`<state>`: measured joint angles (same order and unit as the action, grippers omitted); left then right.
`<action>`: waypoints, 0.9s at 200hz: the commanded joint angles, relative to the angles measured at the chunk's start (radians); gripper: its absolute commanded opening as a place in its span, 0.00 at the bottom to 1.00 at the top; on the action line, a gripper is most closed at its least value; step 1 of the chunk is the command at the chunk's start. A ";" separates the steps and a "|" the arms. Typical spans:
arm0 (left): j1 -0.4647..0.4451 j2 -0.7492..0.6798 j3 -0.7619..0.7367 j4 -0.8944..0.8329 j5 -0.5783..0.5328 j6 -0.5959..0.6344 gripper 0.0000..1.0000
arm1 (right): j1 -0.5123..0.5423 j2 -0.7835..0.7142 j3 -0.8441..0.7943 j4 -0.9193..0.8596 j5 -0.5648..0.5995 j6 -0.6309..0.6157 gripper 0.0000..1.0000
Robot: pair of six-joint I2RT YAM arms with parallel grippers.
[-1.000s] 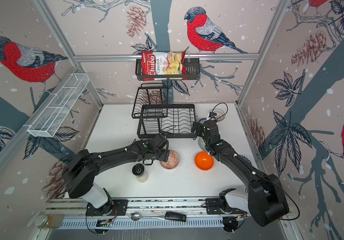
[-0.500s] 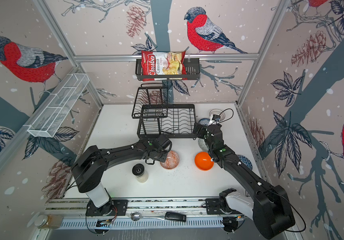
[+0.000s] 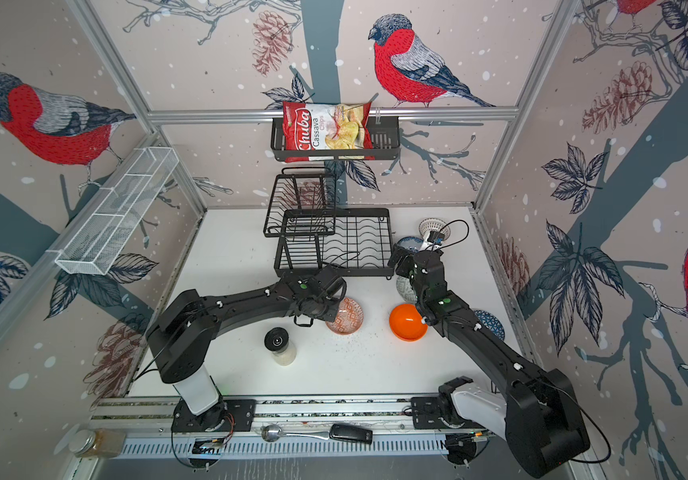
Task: Load the bowls into the dish rack
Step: 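Grasp the orange-patterned bowl rim with the left gripper and lift it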
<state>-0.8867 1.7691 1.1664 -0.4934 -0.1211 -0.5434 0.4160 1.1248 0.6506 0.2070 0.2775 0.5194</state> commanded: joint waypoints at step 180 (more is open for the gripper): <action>-0.001 -0.276 -0.070 0.062 -0.051 0.038 0.00 | -0.002 -0.002 -0.017 0.025 0.051 0.022 1.00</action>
<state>-0.8867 1.5333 1.0897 -0.4839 -0.1665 -0.5396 0.4152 1.1374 0.6361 0.2077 0.3061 0.5289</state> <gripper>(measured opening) 0.087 0.996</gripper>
